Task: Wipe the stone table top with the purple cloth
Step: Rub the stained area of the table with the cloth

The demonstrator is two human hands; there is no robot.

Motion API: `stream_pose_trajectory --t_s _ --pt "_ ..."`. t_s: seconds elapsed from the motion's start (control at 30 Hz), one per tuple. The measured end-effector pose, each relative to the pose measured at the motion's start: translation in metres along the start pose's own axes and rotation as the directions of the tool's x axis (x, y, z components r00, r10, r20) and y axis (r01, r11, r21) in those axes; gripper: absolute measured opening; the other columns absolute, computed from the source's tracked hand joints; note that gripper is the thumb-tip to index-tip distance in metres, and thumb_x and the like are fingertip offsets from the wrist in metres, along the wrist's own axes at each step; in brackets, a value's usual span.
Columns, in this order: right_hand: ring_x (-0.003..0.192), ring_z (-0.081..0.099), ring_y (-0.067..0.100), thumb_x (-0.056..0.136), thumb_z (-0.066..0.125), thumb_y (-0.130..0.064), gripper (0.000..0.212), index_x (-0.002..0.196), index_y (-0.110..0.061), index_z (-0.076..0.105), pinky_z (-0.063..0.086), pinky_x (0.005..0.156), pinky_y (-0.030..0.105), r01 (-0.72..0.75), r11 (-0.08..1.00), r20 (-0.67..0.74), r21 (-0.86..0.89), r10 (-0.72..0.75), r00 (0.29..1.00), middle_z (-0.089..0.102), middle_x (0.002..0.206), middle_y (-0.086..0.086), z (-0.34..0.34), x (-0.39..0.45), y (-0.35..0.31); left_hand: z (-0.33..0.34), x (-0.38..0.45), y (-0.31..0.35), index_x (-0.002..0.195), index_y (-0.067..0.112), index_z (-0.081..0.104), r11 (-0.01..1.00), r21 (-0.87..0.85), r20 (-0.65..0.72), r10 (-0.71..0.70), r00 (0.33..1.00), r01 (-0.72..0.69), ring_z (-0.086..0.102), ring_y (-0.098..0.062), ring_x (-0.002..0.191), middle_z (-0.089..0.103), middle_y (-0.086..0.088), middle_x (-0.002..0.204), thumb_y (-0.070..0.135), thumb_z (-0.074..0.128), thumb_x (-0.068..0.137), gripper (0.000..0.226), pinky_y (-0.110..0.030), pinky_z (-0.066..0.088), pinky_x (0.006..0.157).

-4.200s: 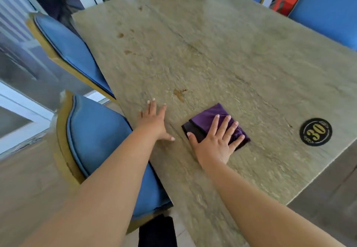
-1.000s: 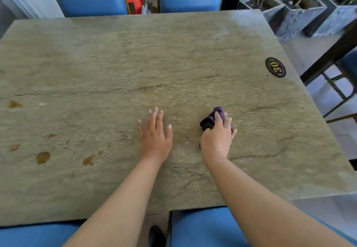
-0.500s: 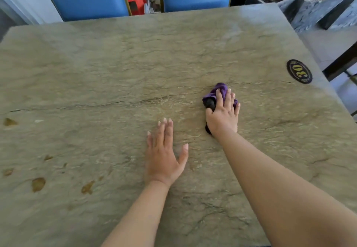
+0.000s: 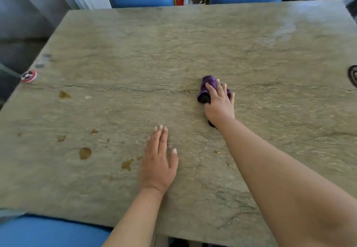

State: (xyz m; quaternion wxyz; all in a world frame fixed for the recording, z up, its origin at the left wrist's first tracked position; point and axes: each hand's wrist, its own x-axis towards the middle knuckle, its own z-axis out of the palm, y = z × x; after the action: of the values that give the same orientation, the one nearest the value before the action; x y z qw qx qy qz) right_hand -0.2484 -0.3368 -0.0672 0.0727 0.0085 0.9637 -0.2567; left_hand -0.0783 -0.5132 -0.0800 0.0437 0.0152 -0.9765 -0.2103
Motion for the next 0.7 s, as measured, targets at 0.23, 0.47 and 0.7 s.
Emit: stream_pose_trajectory --t_s 0.23,0.47,0.7 --pt "0.147 0.003 0.009 0.096 0.047 -0.036 0.045 0.140 -0.040 0.041 -0.007 0.118 0.035 0.571 0.808 0.315 0.144 -0.584 0.748 0.018 0.159 -0.011 0.039 -0.052 -0.038 -0.005 0.001 0.002 0.152 0.003 0.013 0.977 -0.206 -0.127 0.025 0.992 -0.051 0.008 -0.022 0.150 0.006 -0.010 0.162 0.027 0.034 0.092 0.068 -0.035 0.016 0.121" --pt "0.143 0.023 0.007 0.095 0.048 -0.008 0.040 0.123 -0.034 0.060 -0.006 0.118 0.039 0.250 0.961 0.087 0.116 -0.261 0.961 0.041 0.148 -0.011 -0.037 -0.052 0.063 -0.001 0.002 0.003 0.153 0.007 0.014 0.997 0.041 -0.003 0.062 0.998 -0.062 0.023 -0.025 0.146 0.020 -0.010 0.160 0.043 0.030 0.091 0.073 -0.052 0.021 0.117" --pt "0.147 0.013 0.013 0.095 0.046 -0.010 0.040 0.128 -0.030 0.055 -0.002 0.119 0.043 -0.245 0.934 -0.199 0.258 0.300 0.933 0.030 0.155 -0.004 -0.039 -0.137 0.095 0.004 0.003 -0.001 0.154 0.014 0.009 0.993 0.100 0.056 0.059 0.997 -0.065 0.015 -0.025 0.148 0.021 -0.008 0.160 0.054 0.019 0.088 0.078 -0.047 0.007 0.119"
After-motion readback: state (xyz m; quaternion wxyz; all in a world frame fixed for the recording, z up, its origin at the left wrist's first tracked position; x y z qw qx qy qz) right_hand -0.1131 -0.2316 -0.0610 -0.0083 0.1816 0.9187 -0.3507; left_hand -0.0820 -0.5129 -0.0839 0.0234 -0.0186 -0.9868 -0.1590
